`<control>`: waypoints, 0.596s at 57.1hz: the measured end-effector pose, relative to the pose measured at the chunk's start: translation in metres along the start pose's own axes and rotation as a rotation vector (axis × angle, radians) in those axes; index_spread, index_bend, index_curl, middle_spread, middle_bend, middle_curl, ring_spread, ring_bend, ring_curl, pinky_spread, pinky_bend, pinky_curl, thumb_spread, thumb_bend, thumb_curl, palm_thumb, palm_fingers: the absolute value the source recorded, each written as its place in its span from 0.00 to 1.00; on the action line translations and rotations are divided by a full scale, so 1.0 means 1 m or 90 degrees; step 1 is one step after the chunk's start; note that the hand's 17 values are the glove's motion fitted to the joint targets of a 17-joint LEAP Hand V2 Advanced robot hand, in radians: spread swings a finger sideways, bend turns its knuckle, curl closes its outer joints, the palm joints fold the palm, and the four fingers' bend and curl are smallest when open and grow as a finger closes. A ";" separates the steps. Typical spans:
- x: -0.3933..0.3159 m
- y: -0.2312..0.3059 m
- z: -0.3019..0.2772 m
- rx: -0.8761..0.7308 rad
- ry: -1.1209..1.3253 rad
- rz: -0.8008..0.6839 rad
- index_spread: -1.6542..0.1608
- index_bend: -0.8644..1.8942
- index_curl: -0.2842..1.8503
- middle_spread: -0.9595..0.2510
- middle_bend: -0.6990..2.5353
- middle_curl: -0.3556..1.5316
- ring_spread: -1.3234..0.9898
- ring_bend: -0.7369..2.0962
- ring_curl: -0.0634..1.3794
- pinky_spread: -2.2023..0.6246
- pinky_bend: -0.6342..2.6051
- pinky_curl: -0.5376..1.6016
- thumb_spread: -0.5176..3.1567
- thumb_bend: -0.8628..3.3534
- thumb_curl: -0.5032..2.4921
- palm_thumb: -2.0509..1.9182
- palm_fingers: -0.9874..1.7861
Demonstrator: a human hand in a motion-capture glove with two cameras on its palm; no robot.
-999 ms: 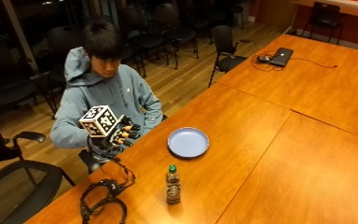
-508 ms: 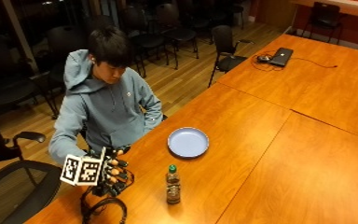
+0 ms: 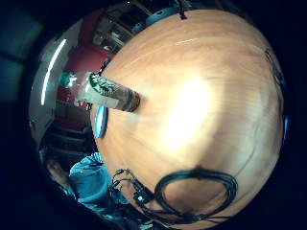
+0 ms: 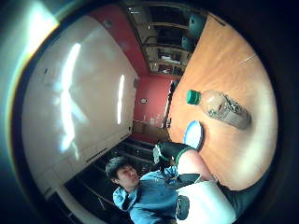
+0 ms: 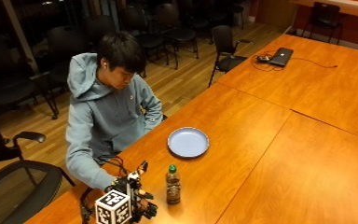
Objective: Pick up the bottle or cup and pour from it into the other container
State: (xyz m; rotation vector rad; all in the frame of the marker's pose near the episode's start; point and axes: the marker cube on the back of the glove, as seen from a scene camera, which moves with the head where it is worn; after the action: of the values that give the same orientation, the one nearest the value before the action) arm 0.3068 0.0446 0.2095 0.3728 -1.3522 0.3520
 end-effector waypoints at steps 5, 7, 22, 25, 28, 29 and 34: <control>0.010 -0.017 0.020 -0.027 -0.011 -0.002 0.67 0.36 0.21 0.77 0.27 0.35 0.61 0.39 0.23 0.88 0.40 0.38 0.37 0.20 0.29 0.64 0.32; 0.013 -0.020 0.029 -0.038 -0.017 -0.004 0.67 0.35 0.21 0.77 0.27 0.34 0.61 0.39 0.23 0.88 0.40 0.38 0.37 0.20 0.29 0.65 0.32; 0.025 -0.047 0.086 -0.100 -0.055 -0.007 0.67 0.35 0.21 0.77 0.27 0.34 0.61 0.39 0.23 0.88 0.40 0.38 0.36 0.20 0.29 0.66 0.32; 0.025 -0.051 0.098 -0.105 -0.076 -0.015 0.67 0.36 0.20 0.78 0.28 0.34 0.61 0.40 0.24 0.88 0.40 0.37 0.36 0.20 0.29 0.66 0.34; 0.017 -0.062 0.099 -0.101 -0.090 -0.030 0.68 0.36 0.21 0.79 0.28 0.34 0.61 0.41 0.24 0.88 0.39 0.37 0.36 0.20 0.29 0.67 0.35; 0.015 -0.065 0.099 -0.098 -0.095 -0.034 0.68 0.37 0.21 0.80 0.28 0.34 0.61 0.42 0.25 0.88 0.39 0.37 0.36 0.20 0.30 0.68 0.37; 0.012 -0.073 0.107 -0.072 -0.111 -0.045 0.70 0.38 0.22 0.83 0.30 0.36 0.61 0.43 0.25 0.87 0.38 0.36 0.35 0.21 0.30 0.71 0.47</control>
State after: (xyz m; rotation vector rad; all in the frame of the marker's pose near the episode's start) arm 0.2481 -0.0685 0.2358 0.3613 -1.5178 0.1865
